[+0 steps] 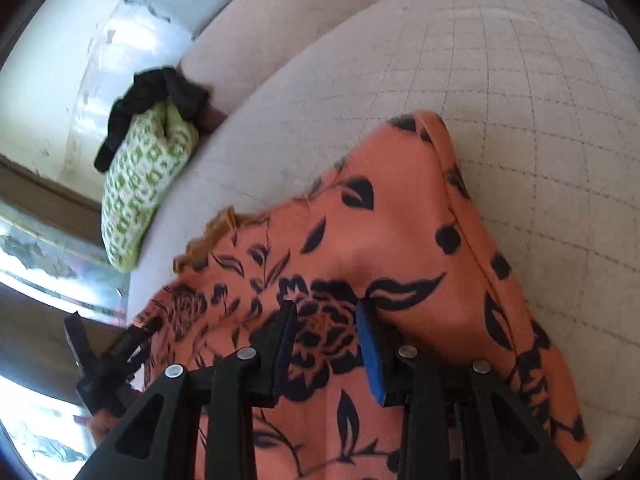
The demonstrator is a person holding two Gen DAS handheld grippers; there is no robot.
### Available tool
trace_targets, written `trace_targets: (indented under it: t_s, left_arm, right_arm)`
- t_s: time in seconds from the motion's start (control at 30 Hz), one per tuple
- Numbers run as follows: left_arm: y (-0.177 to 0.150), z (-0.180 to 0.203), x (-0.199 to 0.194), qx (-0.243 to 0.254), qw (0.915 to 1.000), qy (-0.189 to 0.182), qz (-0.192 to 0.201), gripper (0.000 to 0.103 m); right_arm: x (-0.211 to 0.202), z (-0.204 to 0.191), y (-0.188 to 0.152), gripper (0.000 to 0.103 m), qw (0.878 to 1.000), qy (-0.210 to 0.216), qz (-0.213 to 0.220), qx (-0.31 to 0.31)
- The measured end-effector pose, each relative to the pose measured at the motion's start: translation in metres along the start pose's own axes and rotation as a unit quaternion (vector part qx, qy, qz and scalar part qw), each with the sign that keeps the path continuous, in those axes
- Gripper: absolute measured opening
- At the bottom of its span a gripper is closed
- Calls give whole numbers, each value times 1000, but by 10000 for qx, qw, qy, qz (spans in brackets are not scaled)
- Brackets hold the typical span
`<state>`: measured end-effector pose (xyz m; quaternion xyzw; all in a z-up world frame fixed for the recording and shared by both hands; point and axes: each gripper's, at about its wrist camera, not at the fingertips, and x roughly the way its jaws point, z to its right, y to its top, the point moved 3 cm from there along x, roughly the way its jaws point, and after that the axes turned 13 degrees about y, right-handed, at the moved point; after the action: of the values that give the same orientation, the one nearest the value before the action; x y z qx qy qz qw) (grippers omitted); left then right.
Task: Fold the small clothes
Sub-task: 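Smooth the folded blouse flat with both tools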
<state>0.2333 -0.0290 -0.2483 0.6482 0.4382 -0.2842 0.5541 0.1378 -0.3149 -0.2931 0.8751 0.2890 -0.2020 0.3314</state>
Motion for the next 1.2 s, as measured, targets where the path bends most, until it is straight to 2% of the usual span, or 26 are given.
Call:
trace_targets:
  t_s: [0.03, 0.07, 0.2, 0.3, 0.4, 0.5, 0.6, 0.7, 0.73, 0.77, 0.8, 0.87, 1.1, 1.2]
  left_arm:
    - [0, 5, -3, 133, 9998, 155, 28, 91]
    - [1, 4, -7, 143, 9998, 141, -11, 91]
    - [-2, -19, -22, -246, 9989, -246, -312, 91]
    - [-23, -34, -56, -198, 9984, -488, -204, 91]
    - [-53, -35, -94, 40, 9973, -725, 129, 91]
    - [-89, -29, -127, 293, 9944, -933, 408, 91]
    - [-122, -16, -139, 492, 9933, -944, 451, 91]
    - [-132, -4, -123, 611, 9950, -775, 180, 92]
    - [-138, -2, -115, 610, 9956, -714, 65, 100]
    - [-139, 1, -109, 594, 9966, -563, 51, 103]
    - [-141, 2, -105, 626, 9966, -541, 57, 103]
    - [-138, 1, -105, 647, 9963, -571, -40, 103]
    - [-122, 1, -99, 787, 9943, -537, -484, 103]
    - [-113, -6, -103, 805, 9926, -654, -632, 103]
  right_arm:
    - [2, -6, -1, 35, 9995, -145, -66, -263]
    - [3, -9, -3, 35, 9987, -235, -90, -432]
    - [-1, -19, -2, 35, 9974, -296, -69, -653]
    - [-6, -30, -2, 36, 9967, 45, 55, -806]
    - [-19, -58, -10, 36, 9889, 363, 225, -1426]
    - [-21, -75, -24, 36, 9829, 719, 46, -1695]
    - [-18, -80, -41, 36, 9820, 803, -241, -1695]
    - [-11, -76, -59, 37, 9823, 587, -648, -1656]
    - [-11, -76, -59, 38, 9823, 587, -648, -1656]
    - [1, -66, -67, 39, 9835, 281, -979, -1497]
    - [7, -59, -70, 39, 9840, 166, -1087, -1399]
    - [3, -55, -68, 39, 9871, 246, -952, -1260]
    - [-4, -37, -54, 39, 9881, 735, -1186, -644]
    - [-7, -32, -52, 39, 9875, 890, -1217, -463]
